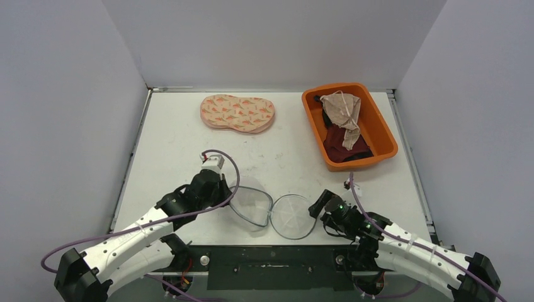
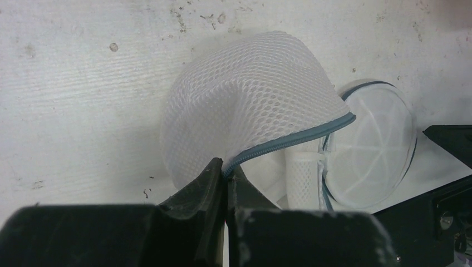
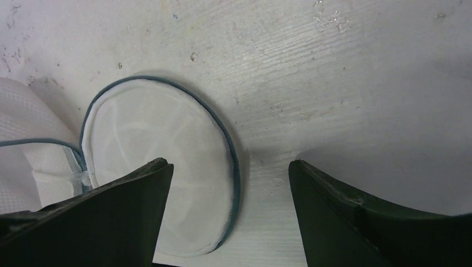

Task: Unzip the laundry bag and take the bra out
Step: Place the bra in the bin, then close the laundry bag at the center of the board.

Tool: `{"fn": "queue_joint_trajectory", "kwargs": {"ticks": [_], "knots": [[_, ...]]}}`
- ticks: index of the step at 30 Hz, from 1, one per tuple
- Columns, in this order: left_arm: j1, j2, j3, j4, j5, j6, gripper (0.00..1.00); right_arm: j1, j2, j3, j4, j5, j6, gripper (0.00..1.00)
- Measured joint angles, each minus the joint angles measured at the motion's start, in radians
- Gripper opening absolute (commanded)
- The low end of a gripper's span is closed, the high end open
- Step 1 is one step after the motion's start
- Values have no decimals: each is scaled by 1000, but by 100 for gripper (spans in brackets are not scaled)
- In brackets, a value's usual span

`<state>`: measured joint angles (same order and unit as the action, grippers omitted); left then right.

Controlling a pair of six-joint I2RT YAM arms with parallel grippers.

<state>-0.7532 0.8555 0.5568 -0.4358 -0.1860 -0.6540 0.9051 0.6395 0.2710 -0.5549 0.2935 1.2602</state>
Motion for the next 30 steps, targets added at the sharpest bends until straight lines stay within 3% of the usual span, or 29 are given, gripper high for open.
{"fn": "queue_joint_trajectory", "kwargs": {"ticks": [12,16,24,30], "knots": [[0,-41,-63,44,-8,-122,0,17,178,-38,247,-26,4,33],[-1,-56,-77,58,1,-141,0,20,229,-44,304,-31,5,6],[-1,-103,-100,66,19,-166,0,20,219,-25,276,-30,-27,5],[-1,-134,-109,89,37,-202,0,21,195,224,94,76,-203,5]]}}
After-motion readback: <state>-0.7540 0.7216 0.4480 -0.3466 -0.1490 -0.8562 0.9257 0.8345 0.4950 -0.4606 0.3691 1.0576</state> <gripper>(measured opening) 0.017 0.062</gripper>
